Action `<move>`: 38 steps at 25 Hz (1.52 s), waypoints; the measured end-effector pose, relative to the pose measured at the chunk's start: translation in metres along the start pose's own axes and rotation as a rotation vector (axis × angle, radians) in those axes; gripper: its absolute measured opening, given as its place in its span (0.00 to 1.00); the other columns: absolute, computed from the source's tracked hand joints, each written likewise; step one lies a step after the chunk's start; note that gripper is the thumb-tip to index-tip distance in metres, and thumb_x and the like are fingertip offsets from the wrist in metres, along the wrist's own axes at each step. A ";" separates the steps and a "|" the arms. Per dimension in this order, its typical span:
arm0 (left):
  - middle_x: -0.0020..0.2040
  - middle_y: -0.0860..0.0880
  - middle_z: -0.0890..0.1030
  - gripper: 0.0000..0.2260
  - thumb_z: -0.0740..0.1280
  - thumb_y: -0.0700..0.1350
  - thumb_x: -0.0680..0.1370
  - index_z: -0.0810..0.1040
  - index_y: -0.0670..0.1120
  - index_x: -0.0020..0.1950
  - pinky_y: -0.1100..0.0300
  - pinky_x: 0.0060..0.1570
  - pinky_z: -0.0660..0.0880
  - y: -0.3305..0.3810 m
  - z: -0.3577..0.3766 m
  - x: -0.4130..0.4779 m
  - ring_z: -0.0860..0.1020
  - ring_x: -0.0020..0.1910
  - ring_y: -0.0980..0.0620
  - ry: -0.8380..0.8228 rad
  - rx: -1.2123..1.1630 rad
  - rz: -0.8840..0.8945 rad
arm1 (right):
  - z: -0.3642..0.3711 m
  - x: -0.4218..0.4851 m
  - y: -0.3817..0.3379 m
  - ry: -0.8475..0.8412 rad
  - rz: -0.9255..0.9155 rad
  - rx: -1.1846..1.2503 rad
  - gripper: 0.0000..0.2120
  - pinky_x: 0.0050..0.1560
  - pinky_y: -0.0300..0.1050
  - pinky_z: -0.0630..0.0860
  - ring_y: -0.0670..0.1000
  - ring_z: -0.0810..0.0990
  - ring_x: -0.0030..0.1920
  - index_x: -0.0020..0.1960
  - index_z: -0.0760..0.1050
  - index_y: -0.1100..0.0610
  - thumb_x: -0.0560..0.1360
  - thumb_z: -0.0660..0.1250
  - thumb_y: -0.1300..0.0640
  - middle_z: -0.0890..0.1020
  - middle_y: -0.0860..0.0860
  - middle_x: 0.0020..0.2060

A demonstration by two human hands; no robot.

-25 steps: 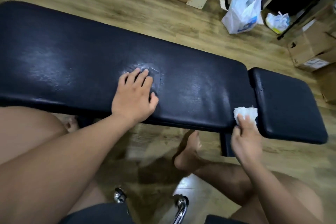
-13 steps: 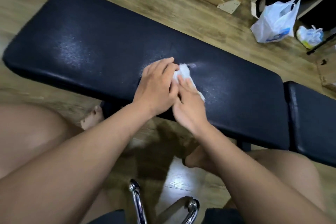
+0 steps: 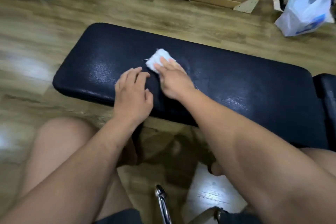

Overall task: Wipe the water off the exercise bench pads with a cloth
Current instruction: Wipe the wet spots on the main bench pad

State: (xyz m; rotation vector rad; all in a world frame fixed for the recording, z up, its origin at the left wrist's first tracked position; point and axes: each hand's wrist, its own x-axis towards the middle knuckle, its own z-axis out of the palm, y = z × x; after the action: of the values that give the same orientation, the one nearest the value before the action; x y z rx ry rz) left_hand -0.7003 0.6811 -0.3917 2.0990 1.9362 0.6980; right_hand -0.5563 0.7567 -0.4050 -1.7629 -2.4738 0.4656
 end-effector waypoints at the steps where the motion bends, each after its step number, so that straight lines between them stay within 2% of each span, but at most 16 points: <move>1: 0.69 0.43 0.74 0.20 0.60 0.44 0.71 0.76 0.43 0.63 0.44 0.69 0.65 0.008 0.002 -0.004 0.68 0.70 0.41 -0.050 0.007 0.016 | -0.006 -0.014 0.028 0.023 0.070 0.005 0.28 0.75 0.51 0.52 0.53 0.50 0.77 0.75 0.59 0.46 0.77 0.55 0.60 0.53 0.48 0.78; 3: 0.70 0.44 0.72 0.19 0.63 0.42 0.74 0.75 0.44 0.65 0.45 0.70 0.64 0.027 0.007 -0.017 0.65 0.73 0.43 -0.157 0.026 0.046 | -0.019 -0.057 0.094 0.046 0.224 -0.014 0.30 0.75 0.52 0.54 0.56 0.52 0.77 0.75 0.59 0.49 0.74 0.56 0.63 0.55 0.52 0.78; 7: 0.74 0.47 0.68 0.21 0.64 0.43 0.77 0.71 0.47 0.70 0.49 0.74 0.58 0.051 0.015 -0.042 0.60 0.76 0.46 -0.284 0.068 0.073 | -0.040 -0.185 0.213 0.150 0.532 -0.077 0.36 0.74 0.55 0.58 0.57 0.51 0.77 0.73 0.59 0.46 0.68 0.54 0.69 0.56 0.52 0.76; 9: 0.75 0.49 0.66 0.21 0.63 0.44 0.78 0.70 0.48 0.71 0.50 0.75 0.57 0.058 0.016 -0.047 0.58 0.76 0.47 -0.291 0.057 0.073 | -0.055 -0.252 0.229 0.143 0.812 0.005 0.31 0.68 0.53 0.65 0.63 0.61 0.71 0.67 0.64 0.50 0.66 0.56 0.68 0.62 0.59 0.72; 11: 0.73 0.50 0.68 0.20 0.63 0.44 0.78 0.70 0.48 0.70 0.50 0.74 0.57 0.066 0.017 -0.051 0.59 0.76 0.48 -0.262 0.023 0.098 | -0.063 -0.290 0.216 0.143 1.097 0.156 0.24 0.60 0.54 0.69 0.68 0.70 0.61 0.59 0.66 0.55 0.65 0.57 0.66 0.70 0.65 0.63; 13: 0.72 0.50 0.70 0.19 0.64 0.45 0.78 0.71 0.48 0.68 0.51 0.73 0.59 0.073 0.018 -0.057 0.61 0.75 0.48 -0.258 0.022 0.113 | -0.049 -0.297 0.203 0.250 1.170 0.184 0.25 0.64 0.54 0.67 0.69 0.69 0.62 0.62 0.68 0.58 0.66 0.57 0.67 0.70 0.66 0.64; 17: 0.71 0.50 0.70 0.20 0.63 0.45 0.76 0.71 0.48 0.68 0.49 0.71 0.62 0.063 0.014 -0.069 0.62 0.73 0.46 -0.275 0.155 0.002 | -0.015 -0.277 0.162 0.280 1.008 -0.022 0.34 0.71 0.57 0.57 0.67 0.61 0.69 0.69 0.65 0.62 0.63 0.50 0.57 0.65 0.66 0.70; 23: 0.79 0.47 0.59 0.28 0.62 0.41 0.75 0.62 0.48 0.76 0.47 0.76 0.55 0.024 -0.001 -0.069 0.53 0.79 0.45 -0.313 0.185 -0.139 | 0.016 -0.205 0.049 0.203 0.785 -0.039 0.31 0.74 0.59 0.44 0.65 0.48 0.76 0.77 0.51 0.61 0.76 0.48 0.53 0.53 0.63 0.77; 26: 0.80 0.48 0.55 0.31 0.63 0.41 0.74 0.60 0.49 0.76 0.45 0.77 0.53 0.011 -0.003 -0.075 0.49 0.80 0.46 -0.344 0.179 -0.073 | 0.024 -0.180 0.012 0.123 0.688 -0.062 0.33 0.75 0.58 0.42 0.64 0.44 0.76 0.78 0.45 0.60 0.78 0.54 0.54 0.47 0.61 0.78; 29: 0.80 0.48 0.55 0.31 0.63 0.41 0.74 0.60 0.51 0.77 0.45 0.77 0.50 -0.006 -0.008 -0.076 0.49 0.80 0.47 -0.338 0.168 -0.022 | 0.036 -0.151 -0.039 0.074 0.519 -0.080 0.36 0.75 0.58 0.41 0.63 0.41 0.77 0.78 0.42 0.59 0.77 0.56 0.54 0.43 0.60 0.78; 32: 0.80 0.47 0.58 0.32 0.64 0.40 0.72 0.63 0.49 0.76 0.44 0.77 0.50 -0.027 -0.024 -0.071 0.51 0.80 0.46 -0.221 0.082 -0.086 | 0.046 -0.112 -0.096 -0.013 0.388 -0.113 0.38 0.75 0.61 0.39 0.64 0.37 0.76 0.78 0.37 0.59 0.76 0.56 0.54 0.40 0.61 0.77; 34: 0.78 0.43 0.62 0.32 0.65 0.38 0.69 0.68 0.46 0.74 0.41 0.75 0.54 -0.048 -0.042 -0.068 0.56 0.79 0.43 -0.076 0.016 -0.158 | 0.050 -0.084 -0.132 -0.070 0.291 -0.134 0.37 0.74 0.61 0.39 0.65 0.36 0.76 0.77 0.36 0.59 0.78 0.56 0.53 0.38 0.62 0.76; 38: 0.76 0.41 0.66 0.29 0.63 0.40 0.69 0.71 0.43 0.71 0.39 0.74 0.58 -0.104 -0.090 -0.062 0.59 0.77 0.40 0.208 -0.057 -0.409 | 0.061 -0.014 -0.209 -0.161 0.022 -0.127 0.33 0.74 0.60 0.37 0.64 0.36 0.76 0.78 0.38 0.58 0.81 0.50 0.46 0.38 0.61 0.77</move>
State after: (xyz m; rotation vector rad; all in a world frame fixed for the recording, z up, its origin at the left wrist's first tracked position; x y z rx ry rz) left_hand -0.8362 0.6183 -0.3739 1.5730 2.3236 0.8910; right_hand -0.7560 0.6691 -0.4021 -1.8710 -2.6497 0.4791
